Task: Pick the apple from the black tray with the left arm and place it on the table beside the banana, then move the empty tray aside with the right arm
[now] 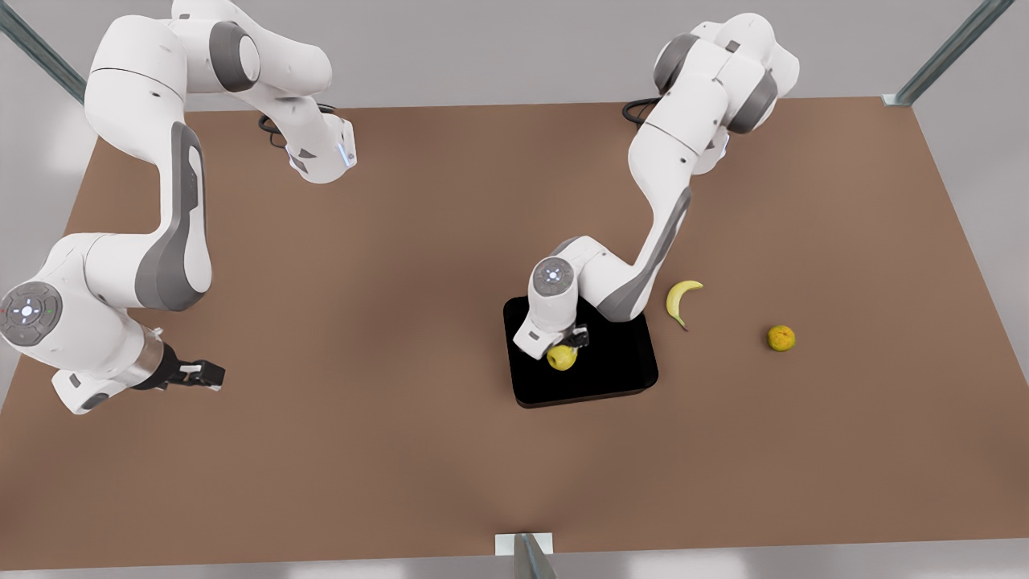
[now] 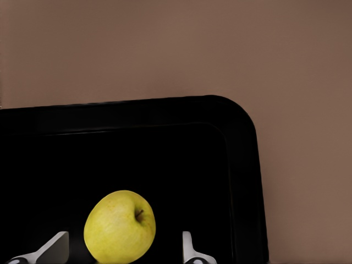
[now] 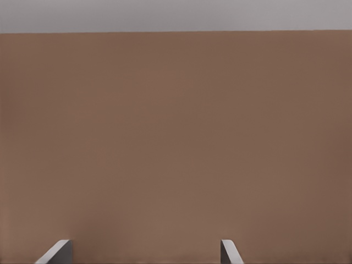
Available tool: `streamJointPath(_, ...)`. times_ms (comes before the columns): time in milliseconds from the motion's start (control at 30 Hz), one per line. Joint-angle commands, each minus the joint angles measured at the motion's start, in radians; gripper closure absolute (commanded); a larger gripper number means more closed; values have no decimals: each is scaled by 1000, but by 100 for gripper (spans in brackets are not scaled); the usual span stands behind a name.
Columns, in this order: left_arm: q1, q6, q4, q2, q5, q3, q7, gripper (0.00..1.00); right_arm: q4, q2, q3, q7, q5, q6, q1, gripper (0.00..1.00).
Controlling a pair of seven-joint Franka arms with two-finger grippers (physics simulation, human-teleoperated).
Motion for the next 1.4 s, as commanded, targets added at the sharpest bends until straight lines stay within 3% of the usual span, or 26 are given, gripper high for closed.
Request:
streamJointPath(0,3,69,-38,-14,32,0,-181,0,1,-1,0,7,0,-12,1,0)
streamJointPath(1000,26,157,-101,46,86,1,-192,0,1,8,-5,24,7,0,-2,0)
streamJointPath(1033,27,157,-101,46,86,1,-193,3,1,8,-5,22,5,0,-2,0)
streamJointPath(1067,27,157,-101,46,84,1,-196,25,1,8,-6,18,5,0,-4,0)
streamJointPath(1200,29,146,-103,42,86,1,-187,26,1,8,-5,18,2,0,-4,0)
streamJointPath(1367,118,-214,-104,-162,26,-2,164,25,1,8,-6,18,2,0,-4,0)
